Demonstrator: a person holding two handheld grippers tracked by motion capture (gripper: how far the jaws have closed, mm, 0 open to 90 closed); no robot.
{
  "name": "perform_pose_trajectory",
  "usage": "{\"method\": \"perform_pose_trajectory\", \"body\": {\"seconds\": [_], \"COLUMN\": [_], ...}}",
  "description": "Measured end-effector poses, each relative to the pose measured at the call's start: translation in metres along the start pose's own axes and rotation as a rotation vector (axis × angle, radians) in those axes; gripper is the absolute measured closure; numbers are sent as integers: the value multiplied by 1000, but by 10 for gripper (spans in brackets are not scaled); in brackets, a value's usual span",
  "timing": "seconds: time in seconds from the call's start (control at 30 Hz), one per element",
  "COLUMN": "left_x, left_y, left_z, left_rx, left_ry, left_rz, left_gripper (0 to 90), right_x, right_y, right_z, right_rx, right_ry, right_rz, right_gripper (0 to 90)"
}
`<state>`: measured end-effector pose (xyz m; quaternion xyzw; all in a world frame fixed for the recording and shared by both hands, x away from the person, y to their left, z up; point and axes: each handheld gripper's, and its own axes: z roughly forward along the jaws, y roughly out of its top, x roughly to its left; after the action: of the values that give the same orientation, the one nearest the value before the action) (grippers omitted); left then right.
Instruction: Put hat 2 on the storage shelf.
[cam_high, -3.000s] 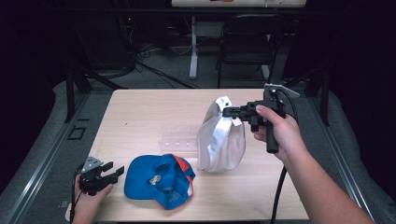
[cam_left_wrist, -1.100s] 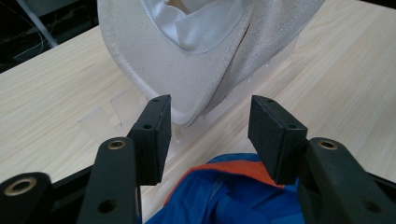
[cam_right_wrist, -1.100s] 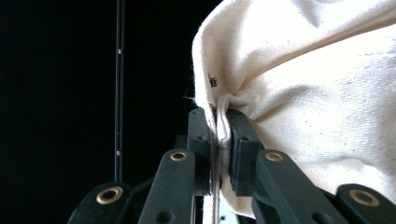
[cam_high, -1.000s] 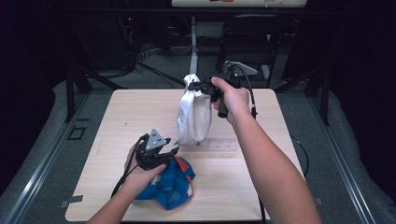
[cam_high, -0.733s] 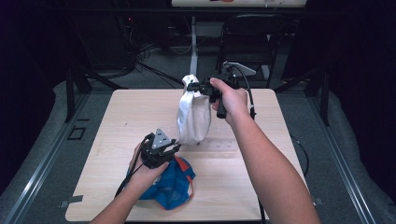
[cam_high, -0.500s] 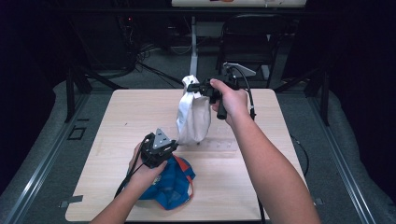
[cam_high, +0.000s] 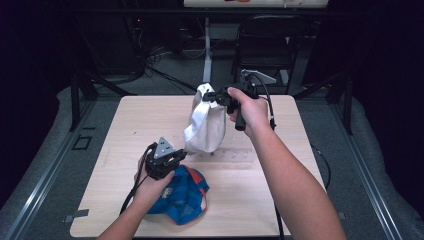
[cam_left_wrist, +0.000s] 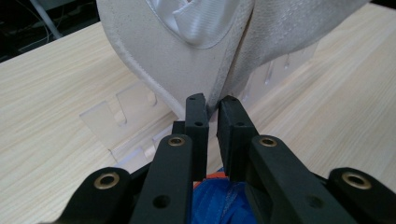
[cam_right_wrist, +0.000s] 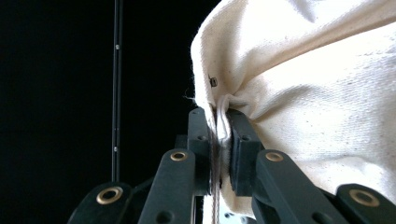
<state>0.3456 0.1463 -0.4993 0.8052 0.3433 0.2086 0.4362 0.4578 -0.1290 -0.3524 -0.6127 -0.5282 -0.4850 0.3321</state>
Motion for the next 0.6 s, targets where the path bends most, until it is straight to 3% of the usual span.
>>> {"method": "perform_pose_trajectory", "body": {"seconds": [0.27, 0.6], "left_x": [6, 4], "left_y": [-16, -33], "left_z": [-2, -1], "left_rx": [-93, -127], "left_ry": [-13, 4], "left_rz": [-115, -207], "left_gripper": [838, 838], "right_x": [-12, -22], "right_y": [-1, -7], "right_z": [-5, 2], "right_rx": [1, 25], "right_ry": [-12, -43], "right_rz": [16, 5], "right_gripper": [820, 819]}}
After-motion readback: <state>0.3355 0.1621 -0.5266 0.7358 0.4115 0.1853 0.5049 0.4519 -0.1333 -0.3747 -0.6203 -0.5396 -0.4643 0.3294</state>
